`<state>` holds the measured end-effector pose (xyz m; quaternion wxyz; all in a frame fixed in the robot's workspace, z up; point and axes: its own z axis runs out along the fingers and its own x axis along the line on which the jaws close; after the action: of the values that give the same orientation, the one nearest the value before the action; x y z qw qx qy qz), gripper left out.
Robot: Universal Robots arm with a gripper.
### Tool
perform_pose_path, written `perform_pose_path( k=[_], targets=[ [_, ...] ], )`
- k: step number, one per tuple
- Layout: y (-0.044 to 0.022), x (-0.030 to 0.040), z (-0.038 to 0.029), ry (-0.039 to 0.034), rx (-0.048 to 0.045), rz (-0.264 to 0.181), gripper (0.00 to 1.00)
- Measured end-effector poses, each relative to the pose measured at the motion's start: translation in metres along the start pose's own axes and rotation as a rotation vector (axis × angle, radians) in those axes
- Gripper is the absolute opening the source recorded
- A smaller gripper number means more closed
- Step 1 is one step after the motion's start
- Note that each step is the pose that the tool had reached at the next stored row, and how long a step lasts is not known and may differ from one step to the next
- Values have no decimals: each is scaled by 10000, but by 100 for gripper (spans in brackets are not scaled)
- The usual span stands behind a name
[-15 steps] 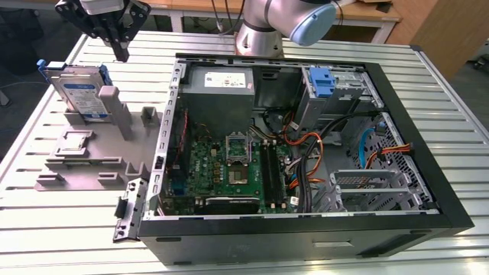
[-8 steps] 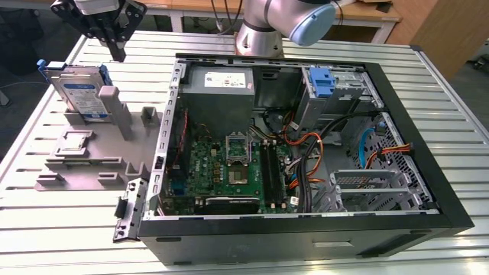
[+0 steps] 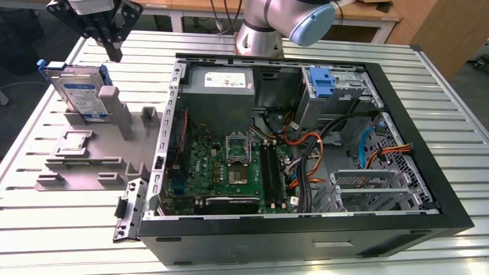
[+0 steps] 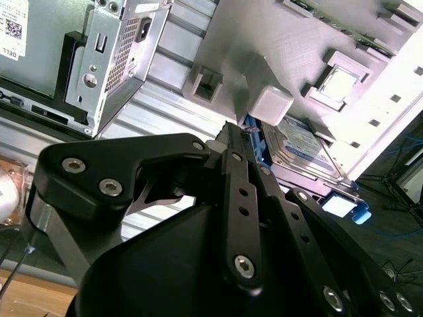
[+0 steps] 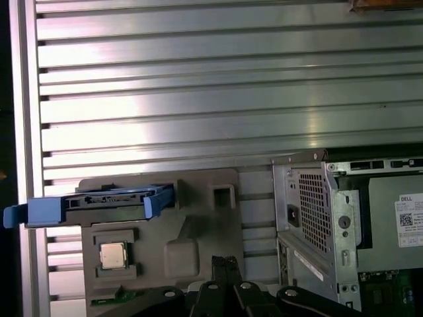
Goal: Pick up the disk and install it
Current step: 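Reach for the disk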
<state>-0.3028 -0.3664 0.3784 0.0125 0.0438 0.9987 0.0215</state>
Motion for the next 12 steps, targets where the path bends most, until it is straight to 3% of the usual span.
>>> perform_pose_path(
  k=[12],
  targets=[
    [-9, 97, 4, 0, 0, 0, 10]
  ],
)
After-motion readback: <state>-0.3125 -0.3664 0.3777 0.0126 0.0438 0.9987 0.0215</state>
